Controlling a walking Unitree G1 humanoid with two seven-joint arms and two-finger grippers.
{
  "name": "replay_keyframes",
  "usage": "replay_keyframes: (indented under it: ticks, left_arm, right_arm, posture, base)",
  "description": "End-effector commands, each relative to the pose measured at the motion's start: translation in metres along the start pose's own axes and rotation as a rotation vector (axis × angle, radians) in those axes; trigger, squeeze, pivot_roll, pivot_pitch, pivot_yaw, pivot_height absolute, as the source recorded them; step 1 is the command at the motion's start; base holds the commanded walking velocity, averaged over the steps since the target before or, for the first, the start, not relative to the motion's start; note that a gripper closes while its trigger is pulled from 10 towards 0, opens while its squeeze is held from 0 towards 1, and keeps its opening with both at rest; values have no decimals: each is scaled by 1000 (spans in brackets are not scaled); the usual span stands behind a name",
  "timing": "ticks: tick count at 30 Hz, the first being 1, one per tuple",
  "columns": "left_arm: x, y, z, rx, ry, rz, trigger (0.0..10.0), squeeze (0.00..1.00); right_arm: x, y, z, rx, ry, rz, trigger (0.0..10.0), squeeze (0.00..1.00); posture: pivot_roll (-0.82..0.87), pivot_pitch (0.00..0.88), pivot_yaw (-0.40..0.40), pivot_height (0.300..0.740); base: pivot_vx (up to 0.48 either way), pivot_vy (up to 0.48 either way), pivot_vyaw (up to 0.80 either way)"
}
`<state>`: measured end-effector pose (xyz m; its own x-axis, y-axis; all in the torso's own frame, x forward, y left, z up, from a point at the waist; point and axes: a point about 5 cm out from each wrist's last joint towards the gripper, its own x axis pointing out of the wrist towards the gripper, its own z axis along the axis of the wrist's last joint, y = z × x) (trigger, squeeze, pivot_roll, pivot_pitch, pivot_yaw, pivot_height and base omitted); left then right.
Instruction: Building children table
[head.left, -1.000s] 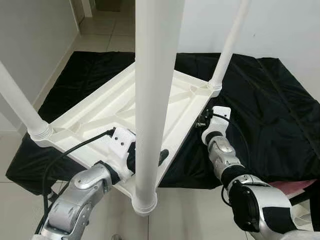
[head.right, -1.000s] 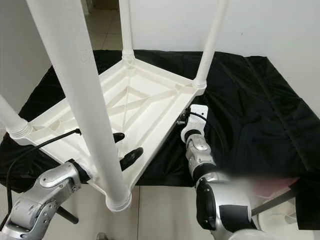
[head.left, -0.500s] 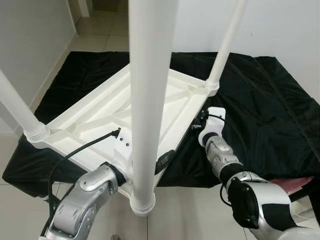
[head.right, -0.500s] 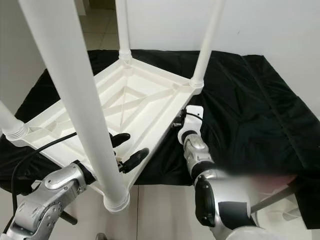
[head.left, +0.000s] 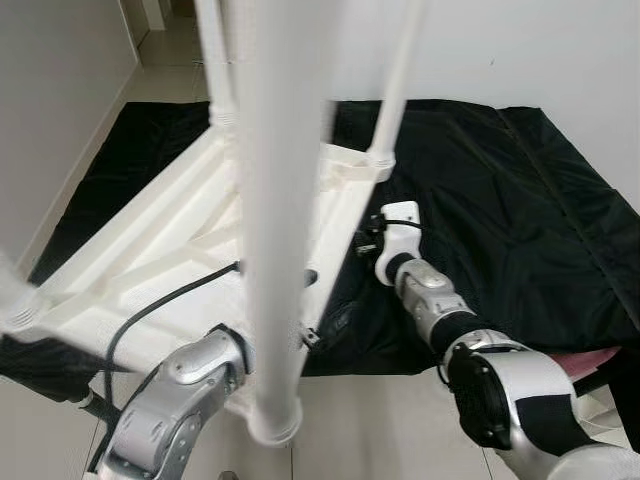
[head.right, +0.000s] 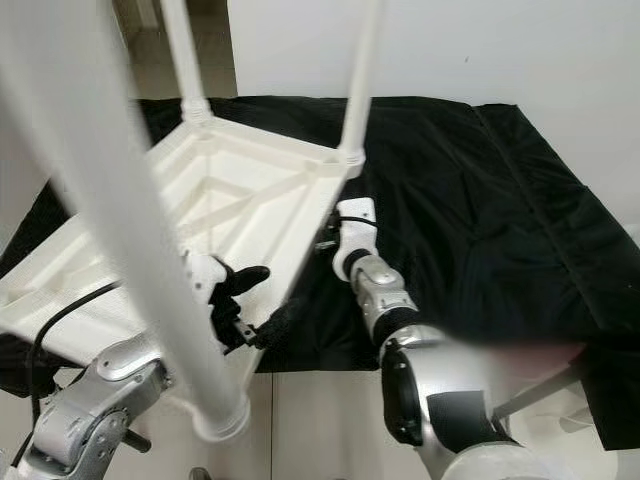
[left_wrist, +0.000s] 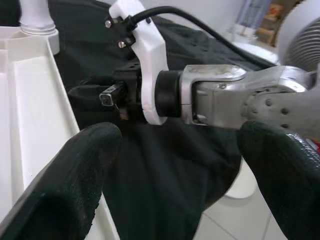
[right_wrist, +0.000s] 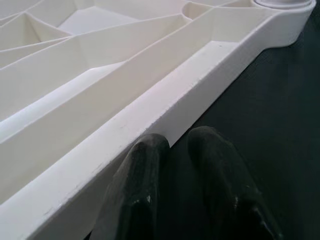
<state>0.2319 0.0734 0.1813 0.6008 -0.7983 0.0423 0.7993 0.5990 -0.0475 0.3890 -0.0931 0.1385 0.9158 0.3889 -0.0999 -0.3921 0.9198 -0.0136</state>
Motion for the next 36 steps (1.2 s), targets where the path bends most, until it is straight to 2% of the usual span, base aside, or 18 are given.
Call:
replay_keyframes:
  ticks: [1, 8, 11, 14, 16, 19, 21, 23, 26, 29, 36]
  left_arm:
    - [2, -6, 3, 12, -1, -21, 10000, 0]
    - [3, -5, -1, 25, 17, 5, 10000, 0]
    - [1, -3, -1, 30, 26, 11, 10000, 0]
    - [0, -2, -2, 33, 29, 14, 10000, 0]
    - [-1, 3, -2, 43, 34, 39, 10000, 0]
    - [-4, 9, -4, 66, 50, 69, 10000, 0]
    - [-8, 13, -5, 78, 66, 70, 10000, 0]
    - [-24, 26, -2, 129, 95, 69, 10000, 0]
    - [-28, 33, 1, 136, 99, 80, 10000, 0]
    - [-43, 44, 6, 191, 125, 60, 10000, 0]
    - [-61, 52, 8, 224, 180, 2, 10000, 0]
  right_arm:
    - [4, 8, 8, -25, -22, 34, 10000, 0]
    - [1, -6, 8, -41, -37, -67, 10000, 0]
    - [-4, -16, 7, -6, -74, -100, 10000, 0]
    - [-7, -20, 8, 17, -109, -107, 10000, 0]
    - [-14, -27, 8, 51, -171, -95, 10000, 0]
    - [-20, -31, 7, 43, -212, -62, 10000, 0]
    - [-23, -32, 6, 39, -223, -48, 10000, 0]
    - [-35, -34, 0, 17, -262, 18, 10000, 0]
    - [-39, -34, -1, -2, -274, 51, 10000, 0]
    - [-49, -34, -4, -43, -276, 106, 10000, 0]
    - [-58, -37, -3, -63, -291, 129, 10000, 0]
  posture:
    - [92, 67, -21, 740]
    - [97, 67, -28, 740]
    - [94, 73, -26, 740]
    - [93, 72, -25, 740]
    - [93, 71, -23, 740]
    - [88, 71, -23, 740]
    - [86, 70, -24, 740]
    - [85, 70, -31, 740]
    - [85, 70, -31, 740]
    - [76, 69, -31, 740]
    - [76, 66, -29, 740]
  base:
    - [0, 0, 0]
    - [0, 0, 0]
    - [0, 0, 0]
    - [0, 0, 0]
    - [0, 0, 0]
    - [0, 0, 0]
    - [0, 0, 0]
    - [0, 0, 0]
    - [0, 0, 0]
    - [0, 0, 0]
    - [0, 0, 0]
